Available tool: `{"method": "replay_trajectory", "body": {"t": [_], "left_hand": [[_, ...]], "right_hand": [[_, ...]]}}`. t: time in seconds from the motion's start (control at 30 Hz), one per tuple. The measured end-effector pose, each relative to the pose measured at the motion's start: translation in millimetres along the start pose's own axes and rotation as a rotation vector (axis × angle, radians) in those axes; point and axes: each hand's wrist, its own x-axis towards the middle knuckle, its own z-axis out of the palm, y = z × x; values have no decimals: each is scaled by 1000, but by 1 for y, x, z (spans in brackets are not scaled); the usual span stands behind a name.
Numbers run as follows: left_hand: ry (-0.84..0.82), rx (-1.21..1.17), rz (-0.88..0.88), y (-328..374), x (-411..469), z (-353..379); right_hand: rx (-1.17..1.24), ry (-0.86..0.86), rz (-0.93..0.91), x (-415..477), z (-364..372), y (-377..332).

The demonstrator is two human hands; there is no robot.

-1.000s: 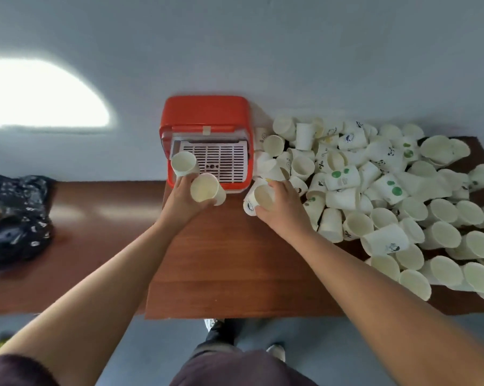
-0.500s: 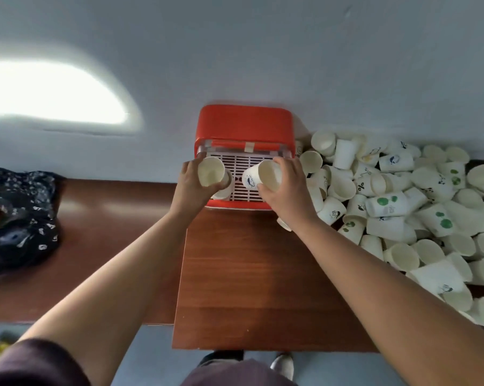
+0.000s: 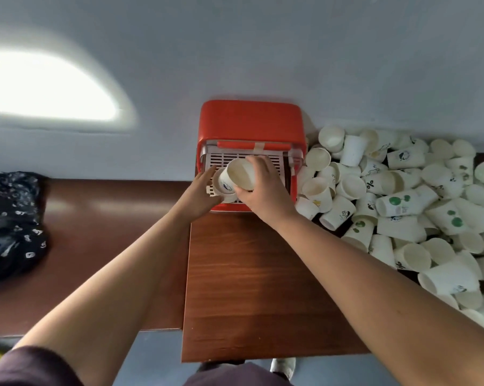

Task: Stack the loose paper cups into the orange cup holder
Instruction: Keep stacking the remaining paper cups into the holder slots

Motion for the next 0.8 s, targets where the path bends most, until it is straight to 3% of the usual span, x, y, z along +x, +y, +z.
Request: {"method": "replay_trajectory", "body": {"t": [0.17,0.27,0.47,0.6,0.8], "left_hand": [[-2,-469,-66,-5,-14,-11],[-10,-539,-77,3,-19,-14],[11,-506,-47,2,-12,-8],[53,-342,3,-11,-8,-5],[101,-221,6,-16,-1,0]], "right_hand": [[-44,-113,28,9,19,-4],[-48,-122,48,17,24,-3],[-229,-120,-54,19,35,0],[-24,-152,142,15,43,4],[66,-173,291,16,45,8]]}}
